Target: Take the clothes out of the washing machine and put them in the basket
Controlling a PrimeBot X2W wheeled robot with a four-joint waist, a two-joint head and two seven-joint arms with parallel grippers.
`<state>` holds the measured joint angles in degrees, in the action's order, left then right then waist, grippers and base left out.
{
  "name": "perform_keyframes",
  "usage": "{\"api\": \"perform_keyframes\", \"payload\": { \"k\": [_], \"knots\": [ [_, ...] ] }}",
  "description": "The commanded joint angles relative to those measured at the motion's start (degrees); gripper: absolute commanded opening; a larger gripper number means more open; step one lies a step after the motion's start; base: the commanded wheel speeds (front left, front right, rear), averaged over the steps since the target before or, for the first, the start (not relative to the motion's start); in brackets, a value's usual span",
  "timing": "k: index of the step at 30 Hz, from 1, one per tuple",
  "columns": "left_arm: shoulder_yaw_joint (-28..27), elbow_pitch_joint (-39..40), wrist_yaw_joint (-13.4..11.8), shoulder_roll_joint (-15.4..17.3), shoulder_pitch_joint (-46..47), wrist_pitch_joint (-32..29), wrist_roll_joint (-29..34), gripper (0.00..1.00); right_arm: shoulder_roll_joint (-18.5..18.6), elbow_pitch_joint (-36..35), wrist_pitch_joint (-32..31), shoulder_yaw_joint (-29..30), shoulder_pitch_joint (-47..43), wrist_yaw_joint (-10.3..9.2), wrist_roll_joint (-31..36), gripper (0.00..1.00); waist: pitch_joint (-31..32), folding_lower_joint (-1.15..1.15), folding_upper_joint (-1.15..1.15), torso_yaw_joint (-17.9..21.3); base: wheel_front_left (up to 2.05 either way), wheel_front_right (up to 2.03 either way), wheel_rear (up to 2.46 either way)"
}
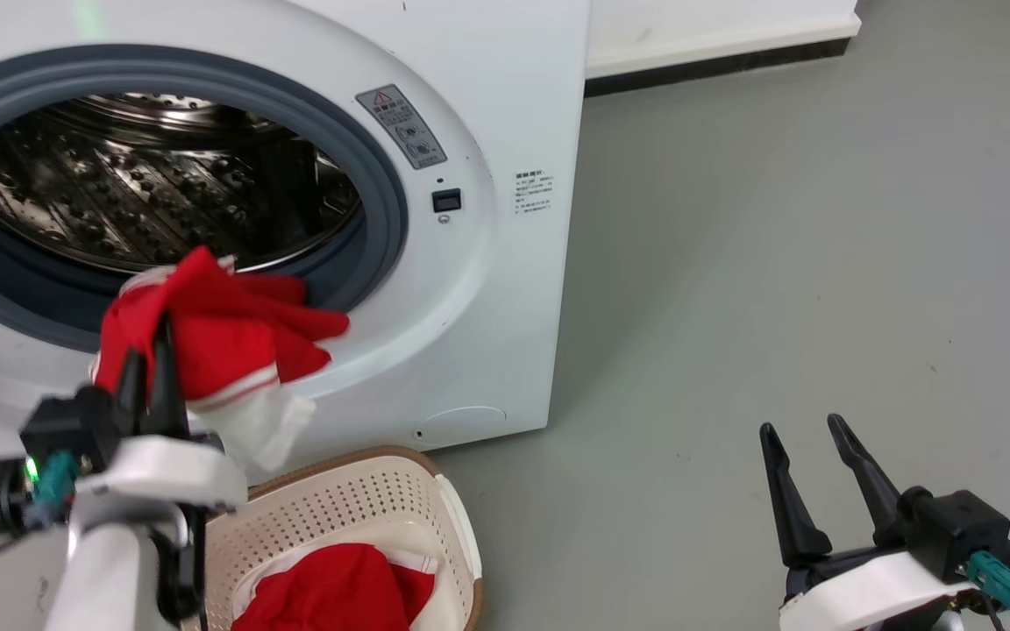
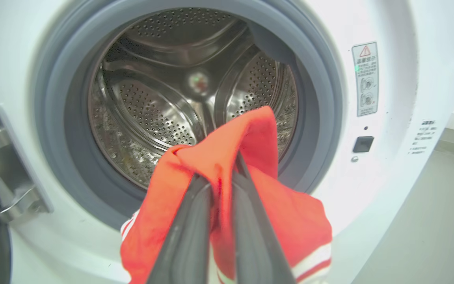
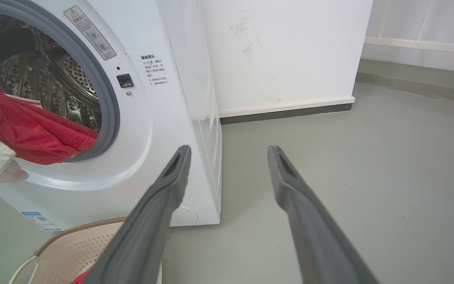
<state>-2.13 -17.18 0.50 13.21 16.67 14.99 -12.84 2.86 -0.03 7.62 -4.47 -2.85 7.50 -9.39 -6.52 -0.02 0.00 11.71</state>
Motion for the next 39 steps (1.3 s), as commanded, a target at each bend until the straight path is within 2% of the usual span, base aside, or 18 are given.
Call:
{"api": "perform_keyframes", "payload": {
  "k": [1, 9, 14, 18, 23, 28, 35, 39],
  "knots": [
    [-0.09, 1.98, -0.36, -0.79, -2.66, 0.27, 0.13, 0.0, 0.03, -0.45, -0.21, -0.04, -1.02, -0.02, 0.3, 1.0, 0.91, 0.02, 0.0, -0.65, 0.0, 0.0, 0.0],
    [1.28, 10.82, -1.69, -4.7, -15.91, -0.31, -0.8, 0.0, 0.02, -2.09, -1.37, 0.37, -2.99, -0.02, 0.73, 1.0, 1.08, 0.02, 0.0, -2.63, 0.0, 0.0, 0.0],
    [3.18, 12.24, -2.38, -6.7, -21.78, -0.91, -1.12, 0.0, 0.01, -2.9, -1.68, 0.06, -2.79, -0.02, 1.04, 1.0, -0.61, 0.02, 0.0, -3.83, 0.0, 0.0, 0.0],
    [4.93, 11.29, -2.49, -7.73, -23.02, -0.69, -1.25, 0.0, 0.03, -3.46, -1.64, -0.11, -1.42, -0.02, 1.14, 1.0, -3.34, 0.02, 0.0, -4.75, 0.0, 0.0, 0.0],
    [5.26, 7.14, -2.33, -8.38, -20.39, -0.16, -1.99, 0.0, 0.02, -4.09, -1.38, -1.24, 0.99, -0.02, 1.25, 1.0, -8.58, 0.02, 0.0, -4.47, 0.0, 0.0, 0.0],
    [5.75, 1.66, -0.91, -8.46, -15.3, 0.11, -2.03, 0.0, 0.02, -4.11, -0.88, -1.76, 3.92, -0.02, 0.79, 1.0, -15.14, 0.02, 0.0, -3.32, 0.0, 0.0, 0.0],
    [6.62, -12.22, 1.94, -7.74, -5.8, 0.29, -1.49, 0.0, 0.01, -2.52, 0.53, -3.64, 7.84, -0.02, 0.1, 1.0, -21.58, 0.02, 0.0, -0.73, 0.0, 0.0, 0.0],
    [6.57, -20.08, 2.67, -6.83, -0.61, 0.32, -0.89, 0.0, 0.02, -1.57, 1.64, -4.47, 9.45, -0.02, -0.81, 1.0, -24.51, 0.02, 0.0, 1.39, 0.0, 0.0, 0.0]
  ]
}}
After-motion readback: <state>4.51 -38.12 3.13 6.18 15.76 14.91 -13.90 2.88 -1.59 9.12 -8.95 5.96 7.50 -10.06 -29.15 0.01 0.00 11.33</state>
